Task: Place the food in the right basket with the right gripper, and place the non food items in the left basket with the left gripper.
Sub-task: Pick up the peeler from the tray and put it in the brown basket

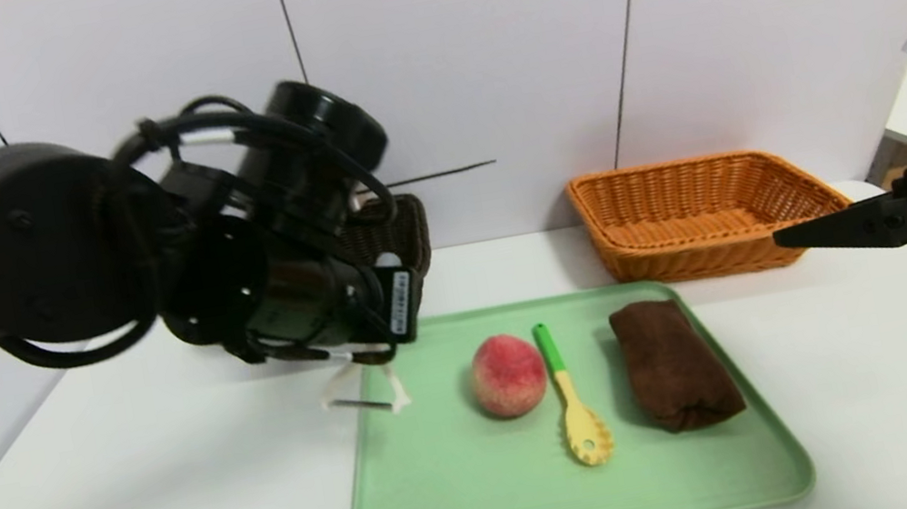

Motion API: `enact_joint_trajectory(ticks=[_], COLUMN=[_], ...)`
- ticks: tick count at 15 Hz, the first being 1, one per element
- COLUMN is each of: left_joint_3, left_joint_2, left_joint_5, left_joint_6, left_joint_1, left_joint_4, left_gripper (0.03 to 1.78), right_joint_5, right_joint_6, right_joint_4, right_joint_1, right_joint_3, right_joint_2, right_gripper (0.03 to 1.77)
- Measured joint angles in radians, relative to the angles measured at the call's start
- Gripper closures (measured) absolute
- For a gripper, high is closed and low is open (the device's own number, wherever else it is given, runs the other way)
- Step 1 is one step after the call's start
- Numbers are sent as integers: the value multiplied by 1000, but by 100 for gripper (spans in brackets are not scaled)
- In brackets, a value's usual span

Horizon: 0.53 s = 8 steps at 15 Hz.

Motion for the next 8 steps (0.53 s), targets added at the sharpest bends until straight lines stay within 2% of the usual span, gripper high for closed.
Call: enact_joint_trajectory(ticks=[3, 8], left_joint_3=[-64, -157], left_joint_2=[-64, -73], left_joint_5=[-49, -280], left_joint_6=[276, 649], left_joint_1=[109, 301], left_joint_4=[-1, -24], left_gripper=[154, 154], right_joint_5=[2, 4], right_joint_6=[0, -2], right_joint_4=[0, 0], right_joint_1=[0, 2], right_joint_3=[11, 26], right_joint_2=[-8, -23], right_gripper=[9, 9])
